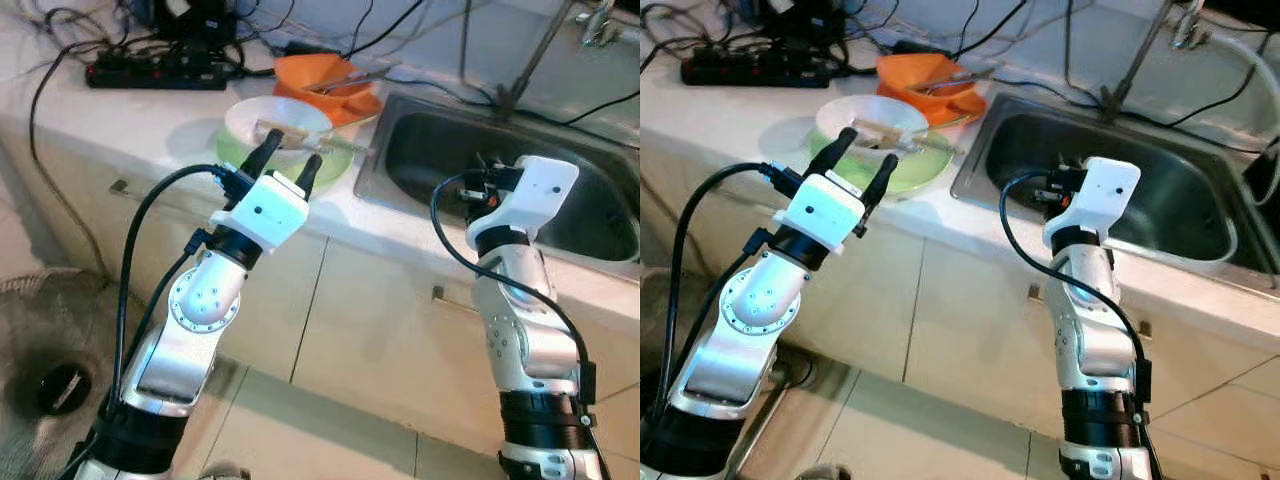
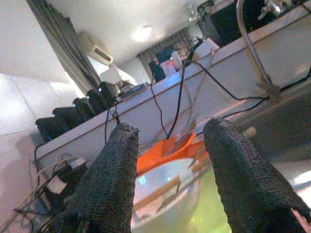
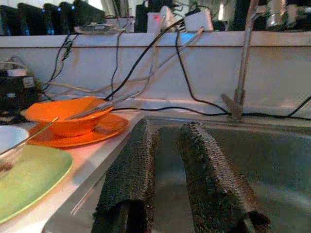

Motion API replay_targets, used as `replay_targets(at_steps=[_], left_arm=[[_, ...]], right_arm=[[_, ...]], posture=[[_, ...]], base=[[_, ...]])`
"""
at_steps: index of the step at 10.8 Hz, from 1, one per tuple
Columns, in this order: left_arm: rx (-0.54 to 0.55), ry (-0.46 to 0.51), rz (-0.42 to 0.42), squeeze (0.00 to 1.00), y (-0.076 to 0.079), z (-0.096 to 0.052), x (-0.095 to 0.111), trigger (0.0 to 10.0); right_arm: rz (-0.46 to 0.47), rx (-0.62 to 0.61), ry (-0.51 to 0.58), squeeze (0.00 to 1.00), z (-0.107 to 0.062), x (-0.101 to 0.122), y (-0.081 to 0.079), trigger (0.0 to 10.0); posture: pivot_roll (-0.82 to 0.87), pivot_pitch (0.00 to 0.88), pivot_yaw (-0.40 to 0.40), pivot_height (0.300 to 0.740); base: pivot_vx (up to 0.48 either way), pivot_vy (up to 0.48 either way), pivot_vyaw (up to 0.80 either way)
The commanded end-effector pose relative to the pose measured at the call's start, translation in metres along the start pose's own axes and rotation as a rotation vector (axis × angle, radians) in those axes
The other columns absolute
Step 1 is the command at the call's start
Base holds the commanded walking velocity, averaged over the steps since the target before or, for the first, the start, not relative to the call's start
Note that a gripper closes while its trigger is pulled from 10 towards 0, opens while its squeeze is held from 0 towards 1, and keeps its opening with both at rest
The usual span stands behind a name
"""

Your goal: Kitchen organization

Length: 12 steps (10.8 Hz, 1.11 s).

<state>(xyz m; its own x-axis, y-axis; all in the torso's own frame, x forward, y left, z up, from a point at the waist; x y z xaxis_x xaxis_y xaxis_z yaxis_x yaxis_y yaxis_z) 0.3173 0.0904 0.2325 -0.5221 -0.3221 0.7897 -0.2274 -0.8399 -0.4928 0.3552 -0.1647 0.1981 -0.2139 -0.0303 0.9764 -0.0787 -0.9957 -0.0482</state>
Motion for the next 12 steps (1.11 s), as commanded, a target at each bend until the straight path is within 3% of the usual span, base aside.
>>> replay_targets(at_steps=[1, 9, 12], left_arm=[[-0.002, -0.008, -0.007, 0.0, 0.0009, 0.0001, -0.0008, 10.0], [0.005, -0.017, -0.005, 0.0, -0.0017, -0.0002, -0.0019, 10.0], [-0.011, 0.003, -0.007, 0.0, 0.0016, 0.0005, 0.0016, 10.0]], right_arm=[[-0.006, -0.005, 0.011, 0.0, 0.0016, 0.003, 0.0023, 10.0], [0.02, -0.038, 0.004, 0.0, 0.0002, 0.0004, 0.0086, 10.0], [0.028, -0.051, -0.001, 0.0, 0.0002, -0.001, 0.01, 10.0]], posture=[[-0.02, 0.022, -0.148, 0.74], [-0.02, 0.041, -0.145, 0.74], [-0.01, 0.044, -0.143, 0.74]], base=[[0.352, 0.0, 0.0], [0.349, 0.0, 0.15], [0.0, 0.0, 0.0]])
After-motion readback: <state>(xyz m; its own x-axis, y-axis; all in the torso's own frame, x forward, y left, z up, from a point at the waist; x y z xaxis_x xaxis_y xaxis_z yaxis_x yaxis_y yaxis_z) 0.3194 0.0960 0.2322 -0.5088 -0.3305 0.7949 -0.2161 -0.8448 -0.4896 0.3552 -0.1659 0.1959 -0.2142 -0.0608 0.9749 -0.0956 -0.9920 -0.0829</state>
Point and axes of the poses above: a point about 5 cm out from each wrist's last joint towards the gripper, its own z axis pointing out of the wrist towards the gripper, its own x axis along the axis of the wrist's last joint, y = z × x, the point moved 4 cm from there along z, pointing out of the wrist towards the gripper, and after that the axes turned 7 degrees about -z, right-handed, at the moved point
